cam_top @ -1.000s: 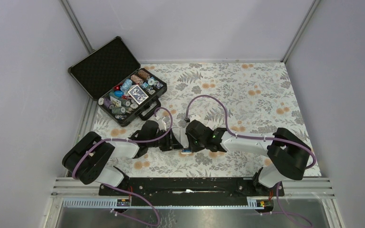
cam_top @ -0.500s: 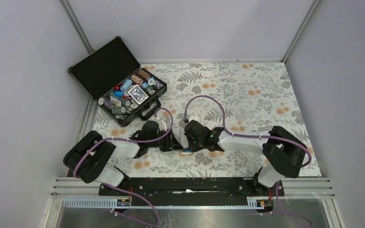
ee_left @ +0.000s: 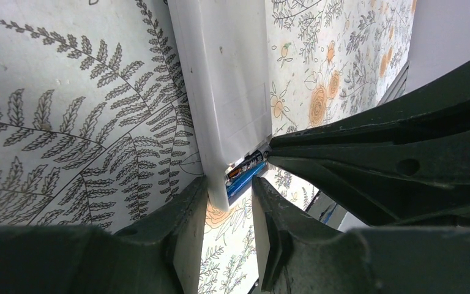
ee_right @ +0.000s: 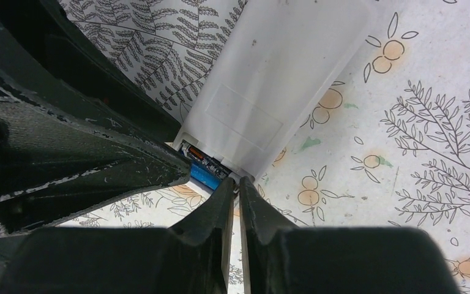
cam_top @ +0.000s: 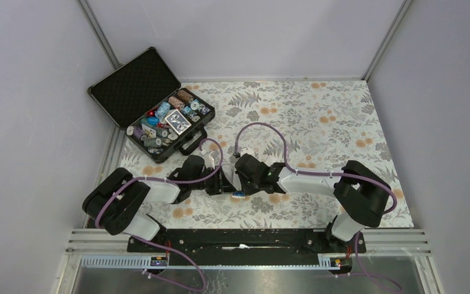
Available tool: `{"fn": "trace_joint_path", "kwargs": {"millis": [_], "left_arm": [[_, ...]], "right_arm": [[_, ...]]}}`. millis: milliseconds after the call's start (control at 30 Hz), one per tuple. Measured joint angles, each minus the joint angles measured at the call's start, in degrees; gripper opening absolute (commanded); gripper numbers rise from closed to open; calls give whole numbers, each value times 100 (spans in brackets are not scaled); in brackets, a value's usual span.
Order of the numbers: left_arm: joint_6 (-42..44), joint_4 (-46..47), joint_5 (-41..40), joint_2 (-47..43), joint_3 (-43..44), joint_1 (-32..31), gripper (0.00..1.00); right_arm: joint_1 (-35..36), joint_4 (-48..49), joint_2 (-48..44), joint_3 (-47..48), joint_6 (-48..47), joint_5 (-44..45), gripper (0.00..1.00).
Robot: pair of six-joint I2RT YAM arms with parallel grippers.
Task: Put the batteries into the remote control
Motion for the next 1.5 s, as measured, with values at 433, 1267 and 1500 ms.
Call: {"fn": "trace_joint_path", "kwargs": {"millis": [433,1267,1500], "left_arm": [[-15,61,15,55,0,24,33],[-90,142,35,101,-17,39,33],[-90,140,46,101,-28,17,33]], "right_arm": [[-13,-330,260,310,-111,20,5],[179,-549,551,691,-278,192,24],[188,-813,251,686,-474,750,42]]}}
